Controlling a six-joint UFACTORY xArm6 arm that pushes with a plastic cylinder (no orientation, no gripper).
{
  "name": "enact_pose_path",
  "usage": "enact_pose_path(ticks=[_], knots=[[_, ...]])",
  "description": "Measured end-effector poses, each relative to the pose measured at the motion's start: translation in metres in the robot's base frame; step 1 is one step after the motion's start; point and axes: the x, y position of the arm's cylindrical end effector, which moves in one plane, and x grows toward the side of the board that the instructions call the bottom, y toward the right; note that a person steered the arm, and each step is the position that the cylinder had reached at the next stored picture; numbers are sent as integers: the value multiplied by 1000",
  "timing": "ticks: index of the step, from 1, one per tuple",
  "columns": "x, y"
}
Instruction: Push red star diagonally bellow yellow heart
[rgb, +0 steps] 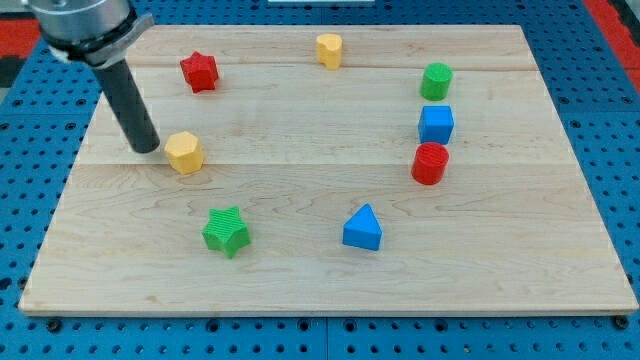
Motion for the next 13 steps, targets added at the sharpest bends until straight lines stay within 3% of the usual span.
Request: enact_pose_path(ticks=[2,3,5,6,8,9,10,11,12,13], knots=[[16,41],[4,54],[-114,-48],[-141,37],[-102,71],[-138,131],[-130,139],[-118,93],[-96,92],[-124,121]])
